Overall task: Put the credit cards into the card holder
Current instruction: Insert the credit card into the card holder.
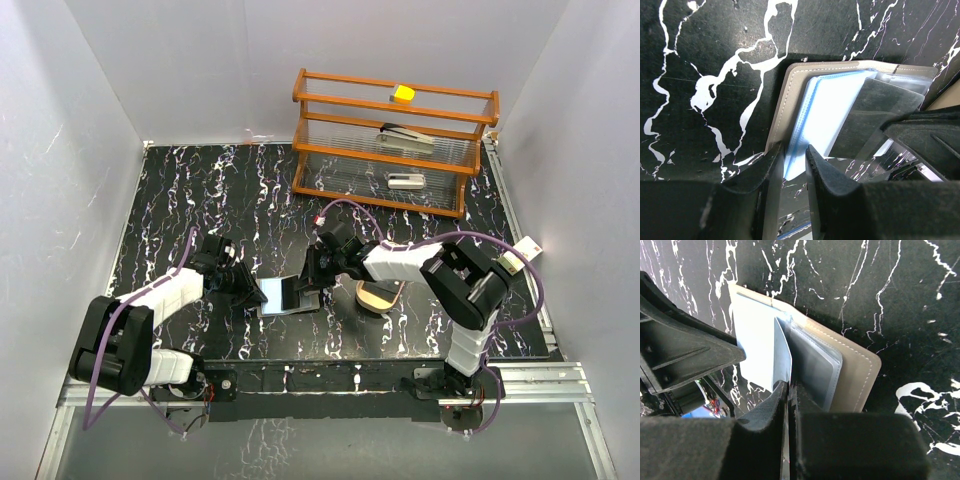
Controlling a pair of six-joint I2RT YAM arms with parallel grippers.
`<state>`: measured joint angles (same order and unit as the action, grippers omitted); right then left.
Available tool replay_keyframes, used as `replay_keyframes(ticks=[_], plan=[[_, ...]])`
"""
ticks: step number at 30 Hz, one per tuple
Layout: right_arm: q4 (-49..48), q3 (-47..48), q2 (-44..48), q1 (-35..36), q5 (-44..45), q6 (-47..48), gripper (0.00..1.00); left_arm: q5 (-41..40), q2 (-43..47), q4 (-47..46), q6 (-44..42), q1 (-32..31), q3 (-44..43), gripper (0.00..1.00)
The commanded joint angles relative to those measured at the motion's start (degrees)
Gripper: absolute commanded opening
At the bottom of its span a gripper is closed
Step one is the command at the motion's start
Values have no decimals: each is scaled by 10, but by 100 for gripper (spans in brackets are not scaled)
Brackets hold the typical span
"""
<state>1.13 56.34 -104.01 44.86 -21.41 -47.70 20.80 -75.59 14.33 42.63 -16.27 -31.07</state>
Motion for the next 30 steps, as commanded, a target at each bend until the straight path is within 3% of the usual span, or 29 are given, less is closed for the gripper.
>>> replay_keyframes(ticks=[1, 30], plan=[[-14, -7, -13, -7, 0, 20, 2, 3, -17, 8, -4, -2, 3, 23], [56, 7, -12, 17, 78, 32, 1, -9, -22, 0, -3, -2, 8, 22]])
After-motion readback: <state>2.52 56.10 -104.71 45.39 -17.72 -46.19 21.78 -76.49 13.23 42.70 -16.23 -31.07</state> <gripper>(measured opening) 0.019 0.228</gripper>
